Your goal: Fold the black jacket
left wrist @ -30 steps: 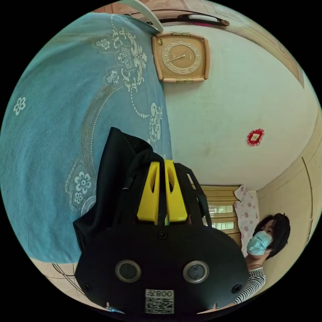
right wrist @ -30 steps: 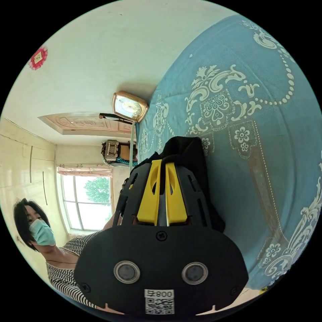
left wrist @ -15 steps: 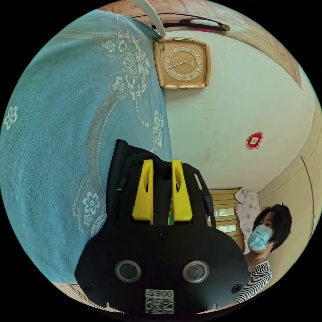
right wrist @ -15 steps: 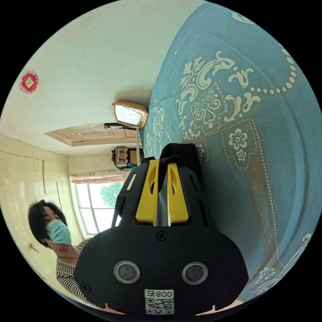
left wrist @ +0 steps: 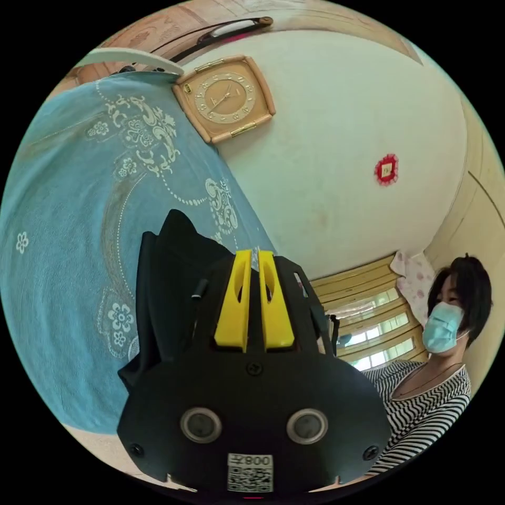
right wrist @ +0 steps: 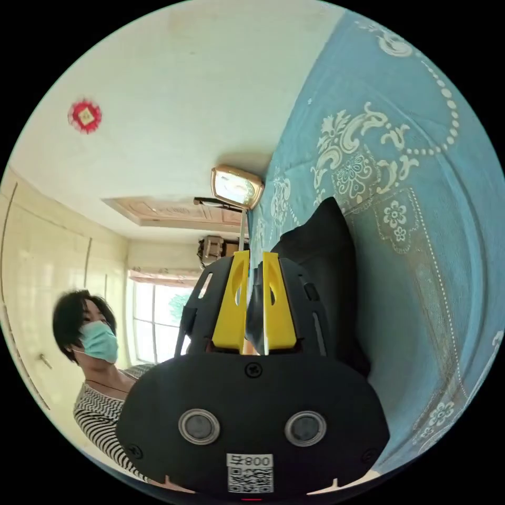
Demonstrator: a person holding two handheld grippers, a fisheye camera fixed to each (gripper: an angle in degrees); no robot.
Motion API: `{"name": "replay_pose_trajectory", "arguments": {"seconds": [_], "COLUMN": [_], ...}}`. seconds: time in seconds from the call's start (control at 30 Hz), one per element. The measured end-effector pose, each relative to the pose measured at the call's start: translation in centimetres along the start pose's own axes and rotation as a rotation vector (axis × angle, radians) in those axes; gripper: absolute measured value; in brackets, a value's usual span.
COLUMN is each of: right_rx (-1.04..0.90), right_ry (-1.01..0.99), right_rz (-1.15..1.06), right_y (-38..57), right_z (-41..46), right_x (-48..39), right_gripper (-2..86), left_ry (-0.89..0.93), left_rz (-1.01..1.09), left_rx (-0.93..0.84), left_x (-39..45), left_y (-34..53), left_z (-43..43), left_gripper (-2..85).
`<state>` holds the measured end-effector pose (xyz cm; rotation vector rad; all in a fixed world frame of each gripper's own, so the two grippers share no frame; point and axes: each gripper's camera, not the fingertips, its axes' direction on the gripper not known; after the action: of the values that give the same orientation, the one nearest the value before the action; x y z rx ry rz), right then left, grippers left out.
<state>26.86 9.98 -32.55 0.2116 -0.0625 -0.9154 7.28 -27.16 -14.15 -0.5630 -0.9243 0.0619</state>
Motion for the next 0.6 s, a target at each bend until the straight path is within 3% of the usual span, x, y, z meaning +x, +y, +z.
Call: {"name": "replay_pose_trajectory", "arguments": {"seconds": [0.1, 0.17, 0.27, 0.37, 0.6], "right_rx": [-0.157, -0.264, -0.381, -0.546, -0.473], "right_ry": [0.176, 0.424, 0.706, 0.948, 0.933], "right_rz": [-0.184, -0.339, -0.485, -0.543, -0.586], "right_y": [-0.7, -1.3, -0.9, 0.7, 2.0], "right_z": [7.8, 15.4, 24.7, 32.7, 33.2], "right_x": [-7.1, -12.0, -15.6, -14.9, -18.4], "right_gripper": [1.6, 0.7, 0.3, 0.1, 0.1], "left_ry": [-0.137, -0.308, -0.577, -0.675, -0.652], "left_rz": [0.132, 0.231, 0.322, 0.339, 0.338], "left_rx": [-0.162, -0.255, -0.385, -0.512, -0.468], "left_x": [3.2, 5.1, 5.5, 3.7, 4.3], "left_y": [0.4, 0.6, 1.2, 2.9, 4.7], "left_z": [5.1, 9.3, 14.8, 19.2, 19.7], "left_gripper": [0.9, 0.5, 0.3, 0.3, 0.2]}}
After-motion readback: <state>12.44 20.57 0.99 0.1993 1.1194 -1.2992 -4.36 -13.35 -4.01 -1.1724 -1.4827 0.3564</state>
